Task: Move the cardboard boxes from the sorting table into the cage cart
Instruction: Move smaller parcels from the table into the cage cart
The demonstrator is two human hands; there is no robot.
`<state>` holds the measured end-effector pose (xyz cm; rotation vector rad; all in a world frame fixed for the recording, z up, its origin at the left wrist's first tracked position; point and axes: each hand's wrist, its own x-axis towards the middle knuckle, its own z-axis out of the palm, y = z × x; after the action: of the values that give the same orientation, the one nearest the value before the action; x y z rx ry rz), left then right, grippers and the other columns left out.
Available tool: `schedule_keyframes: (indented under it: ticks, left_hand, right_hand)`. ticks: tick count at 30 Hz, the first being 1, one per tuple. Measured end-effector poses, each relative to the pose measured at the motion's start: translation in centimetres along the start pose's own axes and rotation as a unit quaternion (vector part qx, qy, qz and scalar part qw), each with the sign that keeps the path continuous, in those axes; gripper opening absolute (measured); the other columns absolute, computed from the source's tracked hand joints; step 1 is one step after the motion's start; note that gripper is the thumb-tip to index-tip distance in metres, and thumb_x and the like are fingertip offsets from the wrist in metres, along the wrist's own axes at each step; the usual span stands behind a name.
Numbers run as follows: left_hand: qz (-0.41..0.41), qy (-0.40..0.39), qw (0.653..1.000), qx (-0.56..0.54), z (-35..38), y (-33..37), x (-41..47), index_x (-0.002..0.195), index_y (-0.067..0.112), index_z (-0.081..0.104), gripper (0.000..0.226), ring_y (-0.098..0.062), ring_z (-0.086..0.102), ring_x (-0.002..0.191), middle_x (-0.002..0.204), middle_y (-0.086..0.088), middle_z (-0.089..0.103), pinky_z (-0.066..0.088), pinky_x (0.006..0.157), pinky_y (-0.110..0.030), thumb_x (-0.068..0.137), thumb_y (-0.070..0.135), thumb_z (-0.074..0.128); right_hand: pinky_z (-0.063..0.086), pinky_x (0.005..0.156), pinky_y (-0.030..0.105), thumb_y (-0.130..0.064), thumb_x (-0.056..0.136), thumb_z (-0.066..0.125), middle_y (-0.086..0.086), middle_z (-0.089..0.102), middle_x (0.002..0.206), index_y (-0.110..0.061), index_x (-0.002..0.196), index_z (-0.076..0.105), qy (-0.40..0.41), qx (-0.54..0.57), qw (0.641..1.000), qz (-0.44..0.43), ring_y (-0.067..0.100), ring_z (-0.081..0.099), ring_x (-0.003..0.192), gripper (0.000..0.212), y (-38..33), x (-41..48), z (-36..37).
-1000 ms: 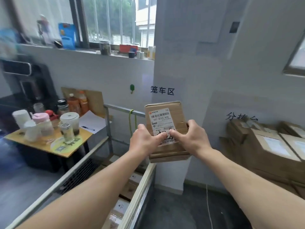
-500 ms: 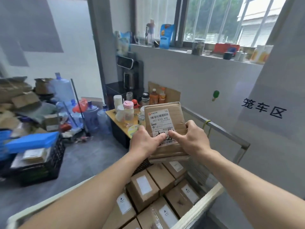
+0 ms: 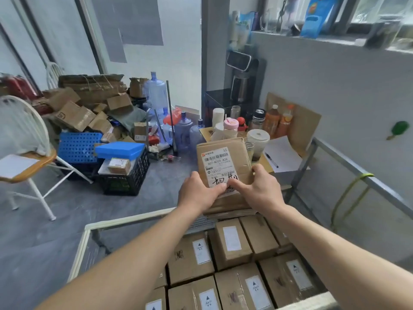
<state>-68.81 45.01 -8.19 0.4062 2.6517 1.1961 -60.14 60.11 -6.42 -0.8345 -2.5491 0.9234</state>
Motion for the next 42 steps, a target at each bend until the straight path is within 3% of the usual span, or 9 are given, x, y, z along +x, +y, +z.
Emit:
schedule_keyframes:
  ticks: [10,19,23,27,30,35,42]
  left_hand:
    - [-0.047,-0.015,0.999,0.005,-1.4,-8.9,3.7,0.114,0.020,0.053,0.072,-0.020,0.064,0.102,0.115,0.002,0.064,0.057,0.086,-0.042,0.066,0.070,0.073]
    - [-0.096,-0.051,0.994,0.015,1.5,-16.3,4.3,0.111,0.024,0.054,0.058,-0.016,0.064,0.099,0.110,0.010,0.066,0.054,0.082,-0.034,0.073,0.058,0.079]
    - [-0.129,-0.078,0.988,0.007,5.0,-19.6,4.1,0.110,0.025,0.052,0.053,-0.010,0.060,0.092,0.108,0.013,0.063,0.048,0.068,-0.026,0.075,0.053,0.081]
    - [-0.176,-0.090,0.980,0.033,9.6,-23.5,4.3,0.111,0.023,0.051,0.060,-0.016,0.062,0.099,0.113,0.008,0.063,0.052,0.078,-0.034,0.071,0.059,0.080]
    - [-0.215,-0.103,0.970,0.044,13.6,-26.4,4.8,0.112,0.020,0.050,0.066,-0.020,0.063,0.102,0.115,0.004,0.063,0.054,0.084,-0.039,0.069,0.062,0.077]
    - [-0.247,-0.114,0.961,0.049,20.4,-31.1,6.0,0.116,0.016,0.049,0.068,-0.020,0.061,0.103,0.118,0.001,0.061,0.050,0.077,-0.034,0.072,0.058,0.079]
    - [-0.272,-0.125,0.953,0.055,28.7,-36.0,9.2,0.122,0.013,0.049,0.070,-0.022,0.062,0.109,0.124,-0.002,0.060,0.051,0.081,-0.034,0.074,0.055,0.079]
  right_hand:
    - [0.057,0.076,0.033,-0.063,0.074,0.078,-0.007,0.070,0.102,-0.024,0.110,0.056,-0.052,0.003,0.998,0.020,0.012,0.066,0.089,0.057,-2.3,0.9,9.1]
    - [0.053,0.070,0.026,-0.064,0.076,0.076,-0.010,0.068,0.104,-0.027,0.112,0.053,-0.111,-0.020,0.992,0.056,0.009,0.065,0.089,0.057,0.8,-0.2,16.5]
    - [0.054,0.069,0.025,-0.066,0.076,0.074,-0.010,0.065,0.103,-0.027,0.114,0.051,-0.152,-0.031,0.985,0.074,0.009,0.064,0.089,0.059,4.5,-0.3,19.9]
    - [0.059,0.077,0.037,-0.069,0.073,0.073,-0.010,0.064,0.099,-0.026,0.109,0.052,-0.188,-0.036,0.977,0.099,0.013,0.065,0.089,0.060,9.6,-0.1,24.5]
    - [0.055,0.073,0.036,-0.066,0.074,0.073,-0.011,0.063,0.092,-0.024,0.102,0.050,-0.221,-0.039,0.967,0.117,0.012,0.062,0.084,0.055,13.7,0.1,27.9]
    - [0.053,0.068,0.036,-0.067,0.072,0.070,-0.011,0.062,0.084,-0.024,0.093,0.052,-0.247,-0.068,0.959,0.119,0.011,0.060,0.077,0.051,20.4,1.2,33.4]
    - [0.053,0.065,0.036,-0.065,0.074,0.072,-0.009,0.057,0.082,-0.024,0.085,0.054,-0.257,-0.103,0.955,0.110,0.011,0.056,0.075,0.047,27.7,4.1,39.4]
